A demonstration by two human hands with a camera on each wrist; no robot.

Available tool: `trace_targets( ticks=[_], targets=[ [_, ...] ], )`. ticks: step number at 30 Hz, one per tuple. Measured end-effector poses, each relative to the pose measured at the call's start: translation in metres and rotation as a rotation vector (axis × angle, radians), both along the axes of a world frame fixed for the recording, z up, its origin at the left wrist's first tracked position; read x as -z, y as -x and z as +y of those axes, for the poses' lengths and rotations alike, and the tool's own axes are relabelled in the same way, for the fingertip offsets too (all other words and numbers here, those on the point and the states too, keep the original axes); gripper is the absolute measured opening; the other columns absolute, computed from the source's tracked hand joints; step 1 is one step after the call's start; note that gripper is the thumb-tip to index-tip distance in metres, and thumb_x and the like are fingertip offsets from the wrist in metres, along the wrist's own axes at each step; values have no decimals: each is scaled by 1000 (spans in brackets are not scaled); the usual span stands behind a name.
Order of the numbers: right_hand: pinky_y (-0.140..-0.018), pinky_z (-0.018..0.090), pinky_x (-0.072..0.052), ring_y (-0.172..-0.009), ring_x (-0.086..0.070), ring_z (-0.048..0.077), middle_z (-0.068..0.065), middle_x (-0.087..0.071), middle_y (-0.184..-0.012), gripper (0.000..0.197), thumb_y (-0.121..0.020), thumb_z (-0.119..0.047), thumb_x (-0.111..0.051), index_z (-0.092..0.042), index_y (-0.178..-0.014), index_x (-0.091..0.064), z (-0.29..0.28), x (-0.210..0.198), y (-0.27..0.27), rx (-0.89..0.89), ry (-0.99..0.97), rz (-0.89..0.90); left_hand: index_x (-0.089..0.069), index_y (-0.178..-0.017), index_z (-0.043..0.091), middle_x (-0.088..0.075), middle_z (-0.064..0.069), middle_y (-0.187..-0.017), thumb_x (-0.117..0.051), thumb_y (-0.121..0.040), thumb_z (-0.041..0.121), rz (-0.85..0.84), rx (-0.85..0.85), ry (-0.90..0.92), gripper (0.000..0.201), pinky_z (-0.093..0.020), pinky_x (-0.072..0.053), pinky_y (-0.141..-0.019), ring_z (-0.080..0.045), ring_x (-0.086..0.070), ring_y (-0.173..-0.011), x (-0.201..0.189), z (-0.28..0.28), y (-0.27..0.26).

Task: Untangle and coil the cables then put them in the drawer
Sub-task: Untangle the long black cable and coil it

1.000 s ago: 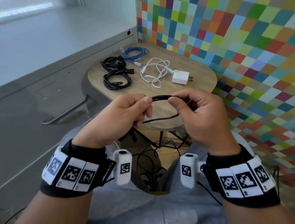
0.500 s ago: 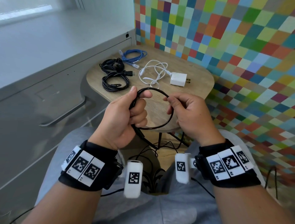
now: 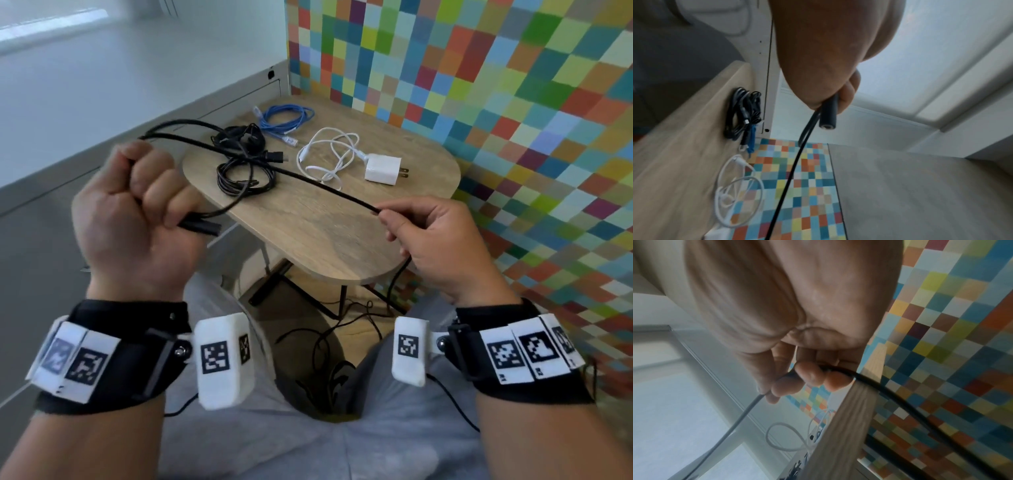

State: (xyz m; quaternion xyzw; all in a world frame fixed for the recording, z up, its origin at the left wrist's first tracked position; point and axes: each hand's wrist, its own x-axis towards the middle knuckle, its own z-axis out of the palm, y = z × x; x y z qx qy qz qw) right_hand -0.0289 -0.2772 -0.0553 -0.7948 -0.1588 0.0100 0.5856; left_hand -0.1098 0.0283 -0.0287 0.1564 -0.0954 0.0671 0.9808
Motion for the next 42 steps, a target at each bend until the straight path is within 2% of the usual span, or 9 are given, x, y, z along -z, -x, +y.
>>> trace_targets(
  ticks=[7,12,16,21,25,30,34,39,42],
  targets=[
    [-68,9,-50,-81,-68,-5,-22,-72,-80,13,-95,-22,-75,-30,-103,-81,11,-5,15,20,261,-172,-49,-83,22,-38,6,-63,-34,-109,24,213,-573,-810,31,-27,-23,-42,-13,-27,-48,-24,-55,10],
    [-77,37,-58,-84,-68,7,-10,-77,-93,15,-96,-28,-71,-26,-106,-82,33,-14,36,-133,455,-367,-54,-81,23,-57,8,-78,-44,-103,27,98,-520,-1508,25,-42,-58,-70,-22,-70,-87,-7,-87,7],
    [-61,42,-52,-70,-66,21,-1,-70,-77,16,-96,-31,-67,-23,-94,-81,38,-15,42,-196,374,-525,-51,-78,22,-48,4,-93,-48,-102,27,-15,-431,-1864,26,-14,-40,-79,-5,-51,-90,1,-97,7],
    [-67,11,-45,-71,-65,-4,-11,-76,-83,6,-85,-20,-86,-19,-90,-83,33,-21,47,-139,183,-522,-48,-76,24,-49,13,-66,-46,-108,23,85,-257,-1761,32,-19,-38,-55,-5,-51,-52,-3,-99,7],
    [-62,20,-51,-70,-69,7,-14,-73,-75,18,-75,-28,-94,-21,-79,-77,25,-22,44,-142,168,-430,-57,-75,20,-44,13,-53,-49,-106,27,109,7,-1748,33,-26,-33,-52,-7,-38,-49,-2,-94,5],
    [-52,41,-50,-59,-61,24,-1,-73,-72,13,-76,-26,-90,-23,-78,-77,11,-33,39,-219,-35,-258,-66,-66,13,-31,7,-52,-52,-95,31,152,325,-1275,36,-21,-15,-43,-9,-20,-45,-5,-70,9],
    [-68,27,-55,-70,-65,10,-6,-72,-77,17,-76,-24,-86,-23,-91,-76,-1,-34,27,-169,-198,-214,-52,-74,16,-26,9,-58,-60,-95,33,51,477,-720,28,-28,-8,-42,-8,-16,-45,-8,-48,14],
    [-58,12,-43,-61,-54,-1,-1,-62,-106,63,-72,-40,-90,-34,-130,-67,12,-28,33,-279,-58,-79,-50,-81,17,-27,8,-62,-46,-104,32,8,545,-485,28,-26,-9,-41,-8,-17,-45,-8,-53,12],
    [-70,33,-58,-80,-70,11,-1,-72,-103,40,-92,-21,-78,-33,-128,-65,29,-25,42,-279,-42,-80,-50,-77,19,-30,7,-65,-39,-103,36,88,481,-505,33,-23,-10,-39,-6,-15,-43,-7,-59,8]
  ],
)
